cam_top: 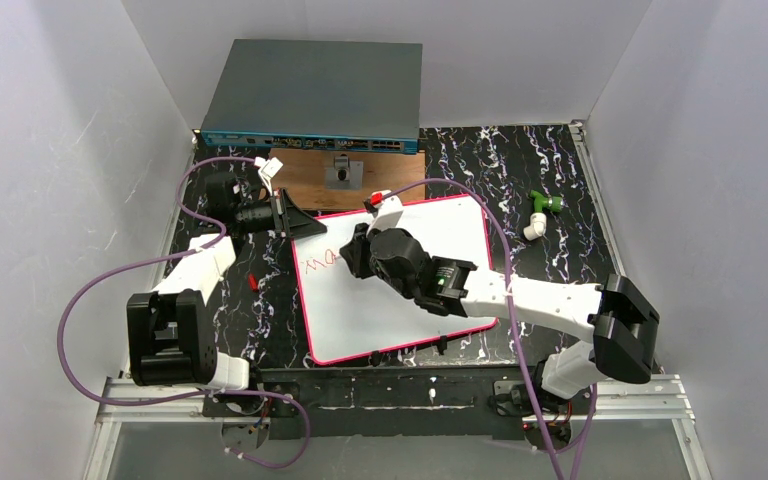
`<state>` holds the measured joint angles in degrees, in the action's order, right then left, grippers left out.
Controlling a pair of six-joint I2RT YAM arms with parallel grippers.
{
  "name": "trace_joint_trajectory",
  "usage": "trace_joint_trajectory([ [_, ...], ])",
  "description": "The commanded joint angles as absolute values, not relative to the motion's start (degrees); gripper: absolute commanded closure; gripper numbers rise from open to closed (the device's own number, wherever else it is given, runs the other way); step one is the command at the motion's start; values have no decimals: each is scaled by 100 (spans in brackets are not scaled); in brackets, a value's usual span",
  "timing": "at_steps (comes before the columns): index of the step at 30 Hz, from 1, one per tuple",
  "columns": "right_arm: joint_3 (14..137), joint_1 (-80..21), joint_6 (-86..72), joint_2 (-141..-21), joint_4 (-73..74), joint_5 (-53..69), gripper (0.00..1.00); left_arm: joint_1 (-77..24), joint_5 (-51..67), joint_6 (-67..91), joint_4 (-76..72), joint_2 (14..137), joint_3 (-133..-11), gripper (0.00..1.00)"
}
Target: Write a sentence on the whiteboard
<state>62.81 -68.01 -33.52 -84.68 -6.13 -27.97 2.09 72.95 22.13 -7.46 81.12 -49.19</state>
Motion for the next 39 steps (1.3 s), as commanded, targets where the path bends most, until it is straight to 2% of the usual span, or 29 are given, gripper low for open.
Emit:
trace_joint_trajectory([
  [1,6166,-6846,-3435,-8307,-484,-2890,99,178,6572,1648,-950,8021,-4966,100],
  [19,6022,-6864,-3423,-8074,-401,-2890,99,165,6568,1626,-925,7997,-4970,100],
  [30,6973,-7005,-2502,-8028,-476,-2335,99,159,6539,1556,-835,7997,-4999,100],
  [39,7073,-6894,-2447,-8138,-194,-3045,99,166,6519,1554,-831,7972,-4970,100],
])
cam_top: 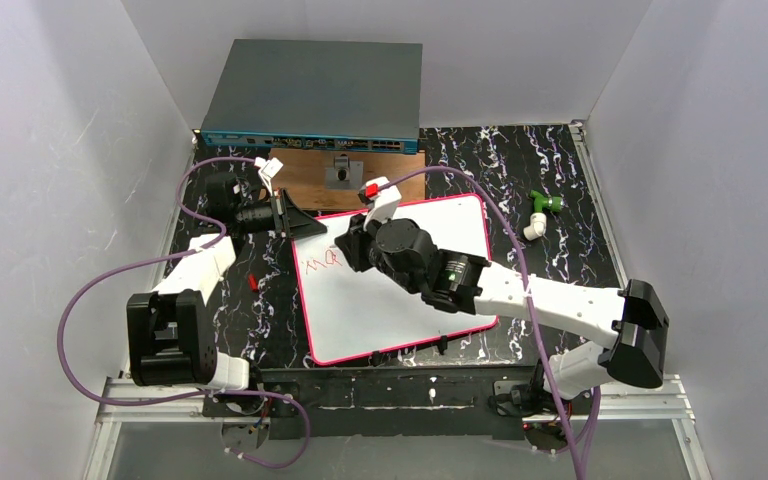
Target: Write a sentence on the whiteboard
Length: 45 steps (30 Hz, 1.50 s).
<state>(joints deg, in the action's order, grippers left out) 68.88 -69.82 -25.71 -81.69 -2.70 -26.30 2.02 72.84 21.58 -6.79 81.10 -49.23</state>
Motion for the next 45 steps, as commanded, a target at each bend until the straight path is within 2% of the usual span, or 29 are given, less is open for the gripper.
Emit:
trace_joint_trajectory([
  [1,7049,-6838,-2472,-8134,-206,-3037,99,150,6537,1636,-961,7974,-4924,100],
  [15,6411,-6557,-2829,-8046,-332,-2979,99,112,6495,1483,-785,8050,-4983,100],
  [35,6933,-6550,-2754,-8584,-541,-2902,99,109,6451,1318,-633,7964,-4983,100],
  [45,6670,-6530,-2935,-8479,-487,-2935,99,114,6460,1327,-645,8000,-5010,100],
])
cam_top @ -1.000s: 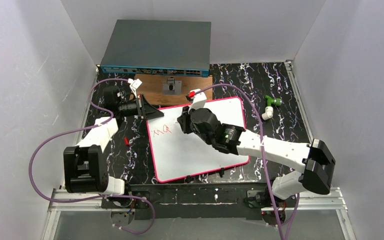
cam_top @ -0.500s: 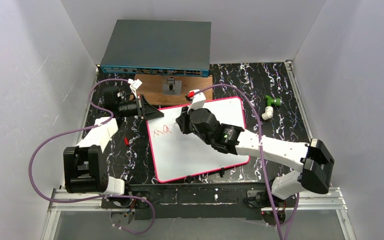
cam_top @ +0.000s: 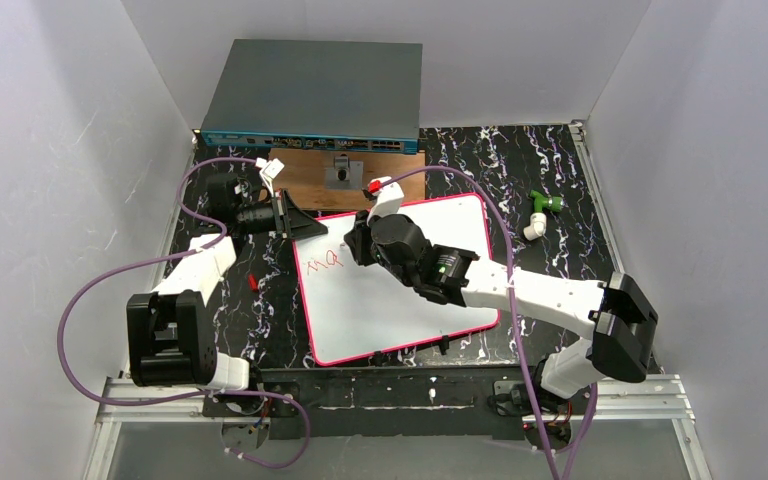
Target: Write a sentence on the whiteboard
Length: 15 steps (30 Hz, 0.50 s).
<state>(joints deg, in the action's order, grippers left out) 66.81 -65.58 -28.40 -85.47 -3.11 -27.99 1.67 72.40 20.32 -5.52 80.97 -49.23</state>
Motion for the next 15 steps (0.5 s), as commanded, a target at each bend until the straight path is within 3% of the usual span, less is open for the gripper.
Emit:
trace_joint_trajectory([
  [1,6621,-6530,-2950,-8455,-484,-2943,99,109,6460,1327,-651,7998,-5009,100],
  [15,6074,-6532,-3084,-8031,-300,-3034,99,112,6468,1345,-668,7965,-5001,100],
])
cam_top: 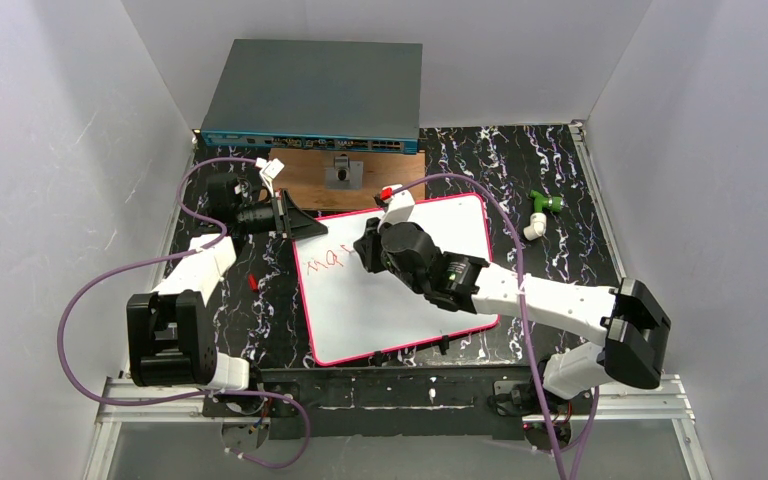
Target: Write a sentence on the whiteboard
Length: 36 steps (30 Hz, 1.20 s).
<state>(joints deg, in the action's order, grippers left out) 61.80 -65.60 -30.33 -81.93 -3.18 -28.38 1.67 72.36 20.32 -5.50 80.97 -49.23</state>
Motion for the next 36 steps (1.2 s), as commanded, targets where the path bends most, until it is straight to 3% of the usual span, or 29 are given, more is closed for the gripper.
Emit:
trace_joint_trajectory([
  [1,6073,-6531,-3073,-8025,-306,-3022,99,107,6461,1345,-661,7965,-4997,100],
  [12,6526,-6576,-2720,-7897,-569,-2685,99,112,6451,1314,-625,7946,-5002,100],
  [36,6729,-6390,-2780,-8102,-185,-3245,99,105,6434,1288,-591,7935,-5005,100],
])
